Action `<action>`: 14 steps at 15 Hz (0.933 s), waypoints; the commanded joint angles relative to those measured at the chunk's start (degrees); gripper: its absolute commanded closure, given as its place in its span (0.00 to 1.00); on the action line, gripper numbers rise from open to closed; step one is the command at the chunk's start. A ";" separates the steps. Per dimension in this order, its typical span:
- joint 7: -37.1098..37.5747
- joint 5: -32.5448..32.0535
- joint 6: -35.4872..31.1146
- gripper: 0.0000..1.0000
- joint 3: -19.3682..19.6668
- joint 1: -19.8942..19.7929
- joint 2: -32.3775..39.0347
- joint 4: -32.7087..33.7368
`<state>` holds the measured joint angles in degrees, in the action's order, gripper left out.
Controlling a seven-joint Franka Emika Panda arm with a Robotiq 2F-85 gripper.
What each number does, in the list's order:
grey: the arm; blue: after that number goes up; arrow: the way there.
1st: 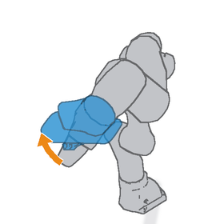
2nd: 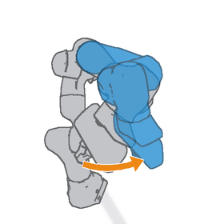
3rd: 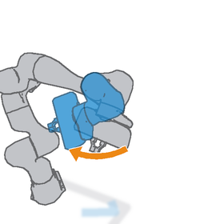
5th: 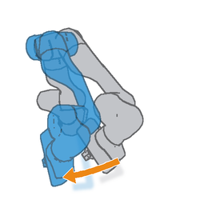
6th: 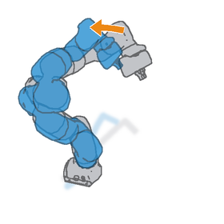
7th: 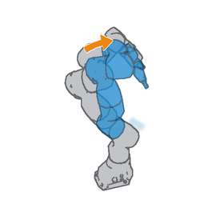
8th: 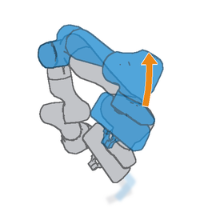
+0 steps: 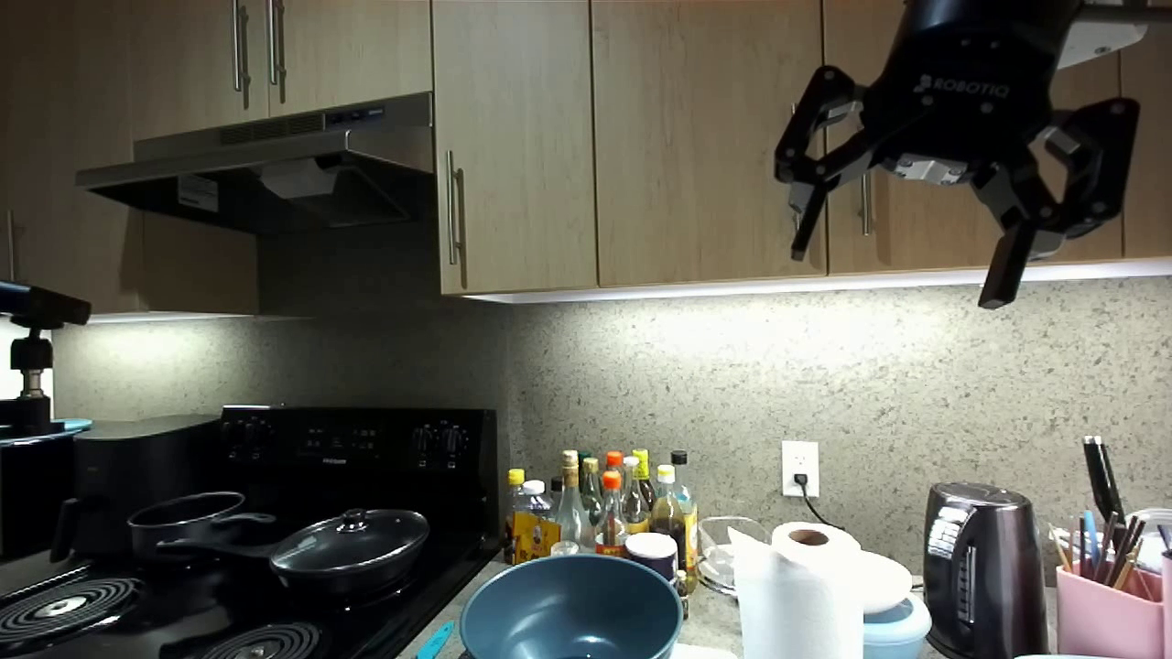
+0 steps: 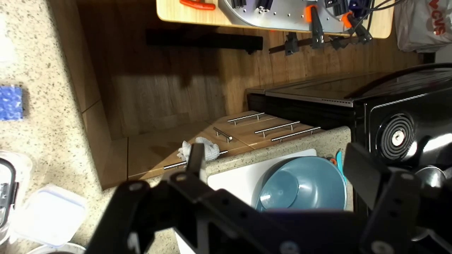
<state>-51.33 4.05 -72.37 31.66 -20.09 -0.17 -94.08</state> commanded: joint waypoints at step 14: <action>-2.33 -1.07 6.72 0.00 -7.45 -6.12 10.04 10.15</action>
<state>-53.91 3.67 -68.84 26.04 -24.84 8.98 -86.18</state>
